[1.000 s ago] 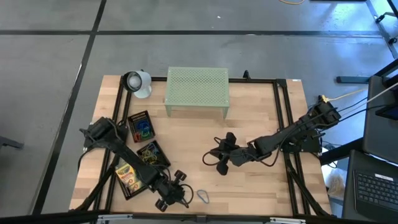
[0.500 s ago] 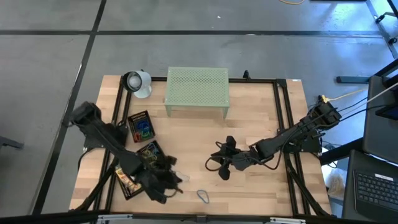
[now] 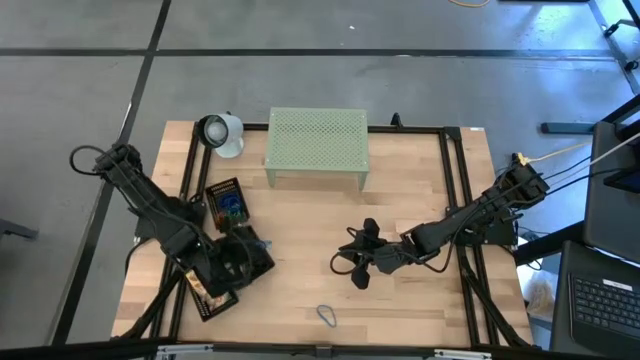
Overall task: Pick & Place Office Desk Supplies
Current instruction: Put the blue rubber band into the middle black bin
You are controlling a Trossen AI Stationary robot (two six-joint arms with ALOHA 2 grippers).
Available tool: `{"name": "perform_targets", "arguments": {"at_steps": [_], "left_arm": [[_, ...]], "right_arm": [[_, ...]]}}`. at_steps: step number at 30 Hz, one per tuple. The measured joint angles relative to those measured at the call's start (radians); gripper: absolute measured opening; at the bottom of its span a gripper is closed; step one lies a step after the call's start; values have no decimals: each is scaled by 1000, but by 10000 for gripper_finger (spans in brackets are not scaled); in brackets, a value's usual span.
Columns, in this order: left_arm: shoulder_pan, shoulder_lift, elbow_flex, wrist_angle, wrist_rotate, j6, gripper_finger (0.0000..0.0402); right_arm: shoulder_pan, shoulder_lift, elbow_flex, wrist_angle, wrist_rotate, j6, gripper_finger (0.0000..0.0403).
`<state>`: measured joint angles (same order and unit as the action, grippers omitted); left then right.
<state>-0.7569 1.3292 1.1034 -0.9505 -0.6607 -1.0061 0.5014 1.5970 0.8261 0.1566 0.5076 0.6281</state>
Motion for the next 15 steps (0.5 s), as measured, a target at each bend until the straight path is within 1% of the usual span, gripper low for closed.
{"name": "perform_targets", "arguments": {"at_steps": [3, 7, 11, 15], "left_arm": [[1, -6, 0, -109, 17, -124, 5], [0, 9, 0, -181, 37, -198, 8], [0, 23, 0, -183, 96, -212, 26], [0, 43, 0, -183, 141, -213, 58]], "right_arm": [[0, 0, 0, 0, 0, 0, 62], [0, 0, 0, 0, 0, 0, 62], [0, 0, 0, 0, 0, -1, 61], [0, 0, 0, 0, -1, -6, 61]]}}
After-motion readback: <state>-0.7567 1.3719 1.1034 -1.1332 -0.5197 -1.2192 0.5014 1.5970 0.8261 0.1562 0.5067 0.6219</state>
